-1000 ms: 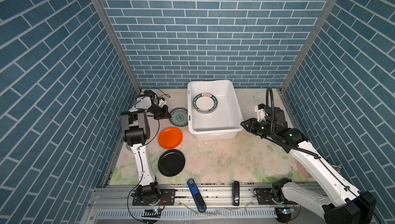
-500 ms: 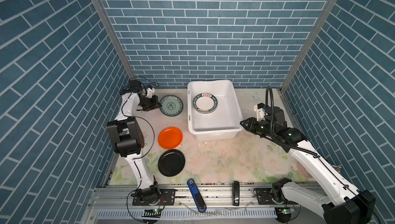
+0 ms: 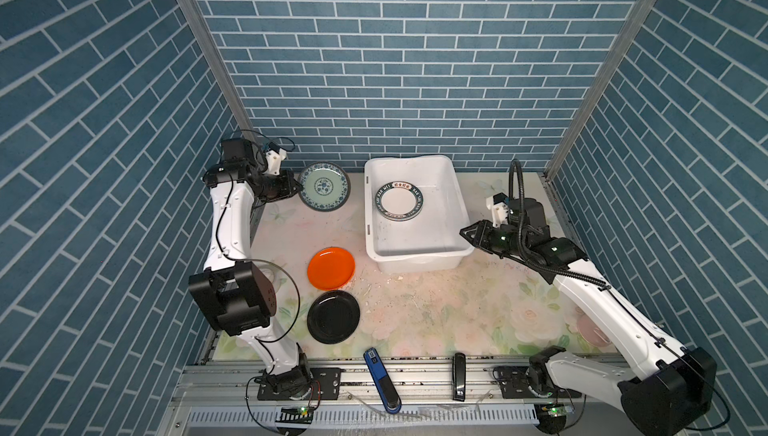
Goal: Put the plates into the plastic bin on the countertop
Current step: 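Lift the floral plate toward the bin with left gripper while right gripper approaches, then grasp the floral plate rim with the right gripper while the left gripper releases and withdraws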
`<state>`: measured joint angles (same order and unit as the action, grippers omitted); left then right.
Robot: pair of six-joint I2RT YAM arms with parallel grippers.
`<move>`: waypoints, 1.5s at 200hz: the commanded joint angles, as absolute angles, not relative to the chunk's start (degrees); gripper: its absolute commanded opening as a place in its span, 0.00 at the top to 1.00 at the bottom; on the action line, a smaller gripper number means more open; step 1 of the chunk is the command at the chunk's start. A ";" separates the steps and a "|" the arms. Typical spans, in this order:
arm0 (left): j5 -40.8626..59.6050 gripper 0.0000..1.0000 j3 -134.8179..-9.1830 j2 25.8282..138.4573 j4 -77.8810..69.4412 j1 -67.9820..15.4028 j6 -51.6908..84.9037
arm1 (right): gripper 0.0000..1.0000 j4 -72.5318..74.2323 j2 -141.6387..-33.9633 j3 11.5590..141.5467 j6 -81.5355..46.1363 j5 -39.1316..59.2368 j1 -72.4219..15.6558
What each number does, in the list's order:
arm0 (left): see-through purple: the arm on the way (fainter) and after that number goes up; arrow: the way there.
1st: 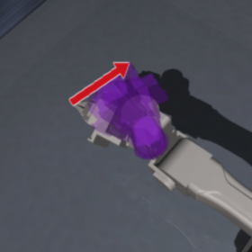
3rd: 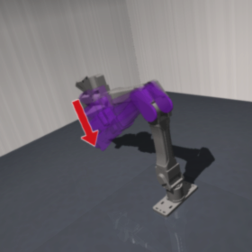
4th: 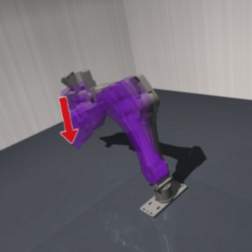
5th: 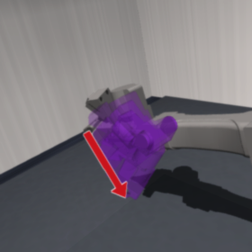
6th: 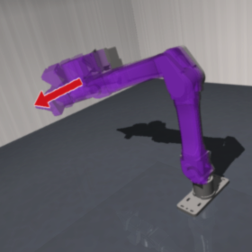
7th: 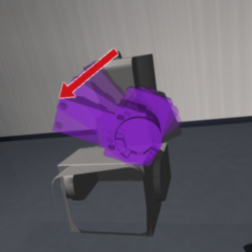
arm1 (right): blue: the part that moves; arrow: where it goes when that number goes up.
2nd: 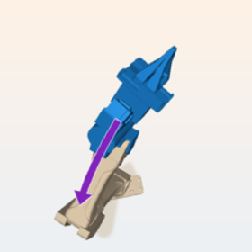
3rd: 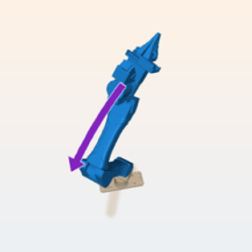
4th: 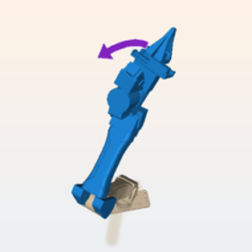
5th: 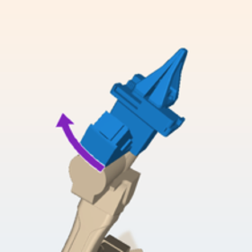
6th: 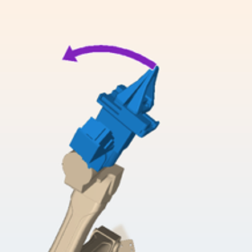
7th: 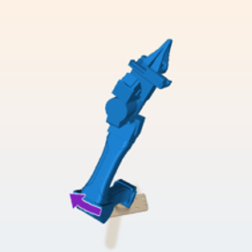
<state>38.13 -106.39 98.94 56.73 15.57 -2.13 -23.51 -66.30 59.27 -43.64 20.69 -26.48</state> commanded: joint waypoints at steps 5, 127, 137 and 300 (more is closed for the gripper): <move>43.53 1.00 -108.88 97.40 60.17 15.38 -1.96 | 0.71 -21.77 -68.46 63.39 -42.53 23.50 -27.49; 46.77 1.00 -108.09 93.78 64.16 1.79 -6.04 | 0.55 -12.85 -84.18 79.45 -40.38 32.39 -36.25; 47.01 1.00 -107.63 93.60 63.85 0.46 -6.17 | 0.55 -11.26 -84.35 79.18 -40.89 33.12 -36.71; 49.37 1.00 -106.57 93.26 63.19 -5.61 -4.40 | 0.58 -10.98 -84.96 78.31 -40.25 30.30 -38.58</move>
<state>47.33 -106.94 95.09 62.96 -5.23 -4.64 -10.81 -84.27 77.80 -41.06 31.29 -38.24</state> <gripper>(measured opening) 0.084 0.431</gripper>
